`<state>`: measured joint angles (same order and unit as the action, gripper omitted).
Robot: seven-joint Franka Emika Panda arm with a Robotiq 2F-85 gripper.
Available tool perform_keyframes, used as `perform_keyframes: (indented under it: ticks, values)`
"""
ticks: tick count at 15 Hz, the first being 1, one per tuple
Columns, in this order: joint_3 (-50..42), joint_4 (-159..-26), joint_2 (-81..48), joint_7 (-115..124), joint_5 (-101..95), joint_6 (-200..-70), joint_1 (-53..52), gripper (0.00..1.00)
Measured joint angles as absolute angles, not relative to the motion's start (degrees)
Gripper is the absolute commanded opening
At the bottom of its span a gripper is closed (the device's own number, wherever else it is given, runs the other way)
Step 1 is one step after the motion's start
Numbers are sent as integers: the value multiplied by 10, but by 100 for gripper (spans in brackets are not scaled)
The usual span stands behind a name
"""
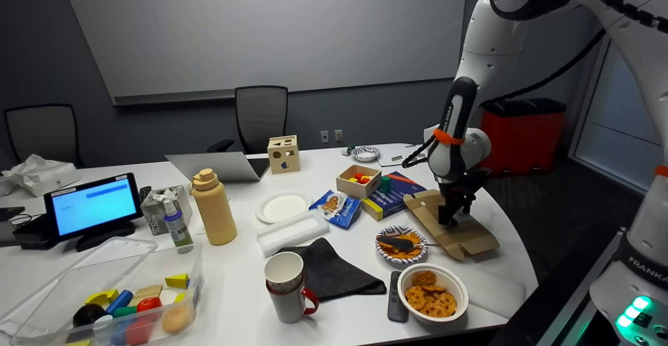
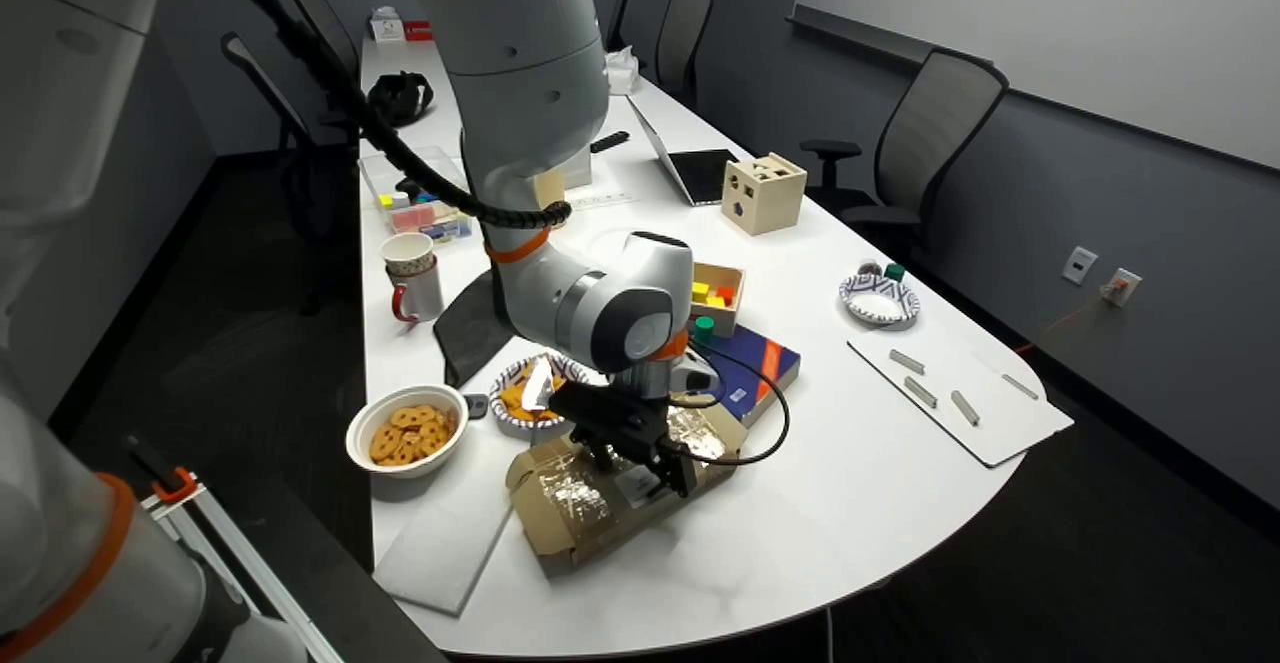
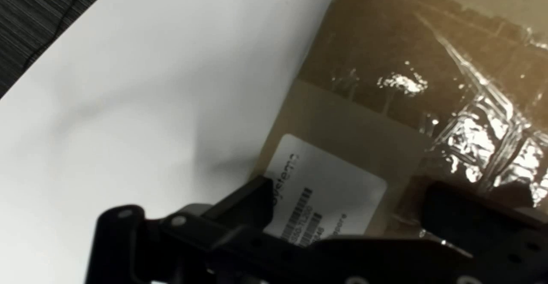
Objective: Close the brown box.
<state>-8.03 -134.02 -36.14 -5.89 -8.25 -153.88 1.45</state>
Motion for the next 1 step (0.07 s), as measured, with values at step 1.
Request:
perform_keyframes:
  ticks: [1]
  values:
    - [-80, -1340, -361, -59, -82, -1539, 14, 100]
